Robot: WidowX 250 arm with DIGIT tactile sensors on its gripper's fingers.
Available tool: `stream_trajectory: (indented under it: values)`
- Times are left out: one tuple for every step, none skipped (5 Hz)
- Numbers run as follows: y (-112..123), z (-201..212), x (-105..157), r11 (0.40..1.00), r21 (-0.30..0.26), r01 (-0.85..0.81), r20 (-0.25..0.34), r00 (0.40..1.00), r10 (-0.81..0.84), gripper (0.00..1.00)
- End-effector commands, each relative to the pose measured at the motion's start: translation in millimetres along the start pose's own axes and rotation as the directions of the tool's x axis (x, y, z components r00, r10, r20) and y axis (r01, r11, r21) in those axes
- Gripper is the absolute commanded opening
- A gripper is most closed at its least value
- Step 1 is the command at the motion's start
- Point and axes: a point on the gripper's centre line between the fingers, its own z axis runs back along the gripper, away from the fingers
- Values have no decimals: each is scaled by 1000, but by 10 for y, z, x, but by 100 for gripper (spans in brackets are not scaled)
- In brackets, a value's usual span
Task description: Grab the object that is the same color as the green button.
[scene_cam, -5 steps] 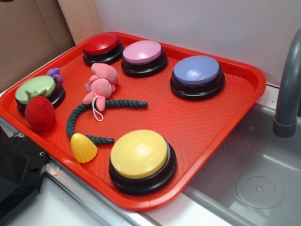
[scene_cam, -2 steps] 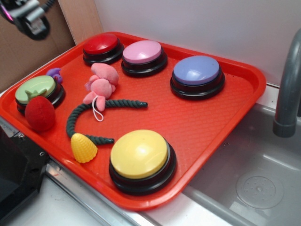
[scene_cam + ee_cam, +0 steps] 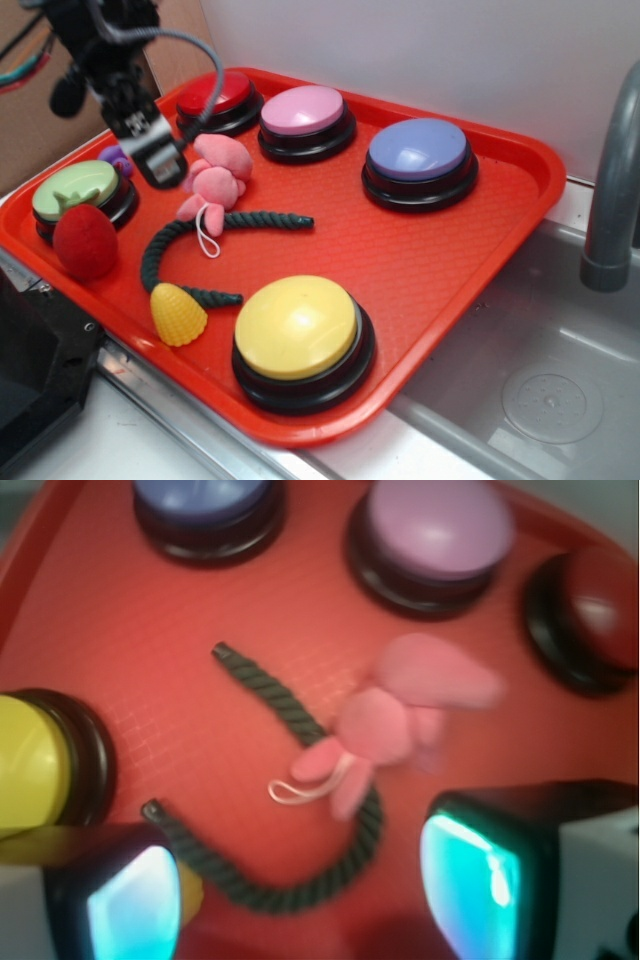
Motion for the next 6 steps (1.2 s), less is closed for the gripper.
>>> stream_trajectory:
  values:
    - [282, -365, 42, 993, -33, 117, 86, 990, -113, 100]
    - [384, -495, -20, 989, -43, 143, 27, 990, -142, 100]
    - [431, -569, -87, 986, -38, 162, 2, 987, -162, 100]
    - [442, -654, -94, 988, -45, 148, -14, 989, -148, 100]
    - [422, -750, -36, 991, -32, 133, -26, 991, -134, 100]
    - [440, -818, 51, 994, 2, 111, -36, 993, -111, 77]
